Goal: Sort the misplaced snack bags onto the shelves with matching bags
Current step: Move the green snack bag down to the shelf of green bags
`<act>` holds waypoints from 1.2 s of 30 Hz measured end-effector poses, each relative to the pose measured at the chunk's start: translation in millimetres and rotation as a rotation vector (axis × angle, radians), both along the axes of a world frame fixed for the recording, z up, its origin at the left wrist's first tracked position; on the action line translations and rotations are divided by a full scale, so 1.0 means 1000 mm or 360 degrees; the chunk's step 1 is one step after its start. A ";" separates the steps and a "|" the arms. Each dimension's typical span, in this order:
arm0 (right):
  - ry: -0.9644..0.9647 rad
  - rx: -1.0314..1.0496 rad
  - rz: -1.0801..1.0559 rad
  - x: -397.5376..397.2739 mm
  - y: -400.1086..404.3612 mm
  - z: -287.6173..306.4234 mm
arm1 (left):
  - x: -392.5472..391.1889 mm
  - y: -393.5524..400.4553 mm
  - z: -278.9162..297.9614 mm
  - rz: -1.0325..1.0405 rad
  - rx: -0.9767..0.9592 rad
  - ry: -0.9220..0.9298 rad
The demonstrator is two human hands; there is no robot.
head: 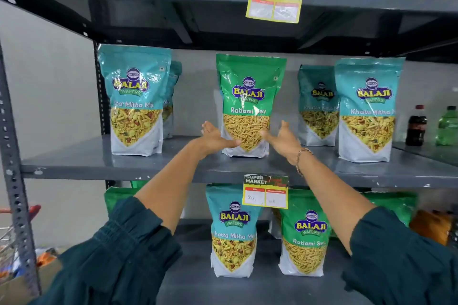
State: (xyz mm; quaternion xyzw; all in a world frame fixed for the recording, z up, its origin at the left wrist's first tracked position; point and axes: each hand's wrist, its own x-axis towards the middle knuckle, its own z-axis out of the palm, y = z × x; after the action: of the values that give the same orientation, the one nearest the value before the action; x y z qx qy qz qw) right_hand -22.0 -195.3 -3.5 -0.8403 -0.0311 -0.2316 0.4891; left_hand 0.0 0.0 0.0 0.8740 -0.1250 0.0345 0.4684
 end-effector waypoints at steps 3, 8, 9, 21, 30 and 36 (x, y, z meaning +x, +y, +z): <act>0.0114 0.0064 0.0148 0.010 -0.007 -0.002 | 0.006 -0.002 0.001 -0.0079 -0.0046 0.0029; 0.0107 0.0165 0.0209 0.023 -0.009 -0.005 | 0.027 -0.005 -0.007 0.0027 -0.0119 -0.0233; 0.0078 0.0216 0.0185 0.026 -0.010 -0.005 | 0.027 -0.004 -0.007 0.0121 -0.0109 -0.0315; -0.0118 0.0279 0.0260 -0.042 0.007 0.022 | -0.052 0.022 0.013 0.0102 -0.0217 -0.0506; -0.0162 0.0252 0.0304 -0.139 0.038 0.006 | -0.144 0.068 -0.002 0.0017 -0.0288 -0.0610; -0.0124 0.0347 0.0288 -0.172 0.057 -0.051 | -0.173 0.092 -0.059 0.0067 -0.0254 -0.0604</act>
State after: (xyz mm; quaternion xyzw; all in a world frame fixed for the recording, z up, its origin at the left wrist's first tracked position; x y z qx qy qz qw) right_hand -193.8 -138.0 -54.2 -0.7664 -0.1003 -0.2209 0.5948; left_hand -173.0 92.1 -59.3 0.8143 -0.1897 0.2180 0.5034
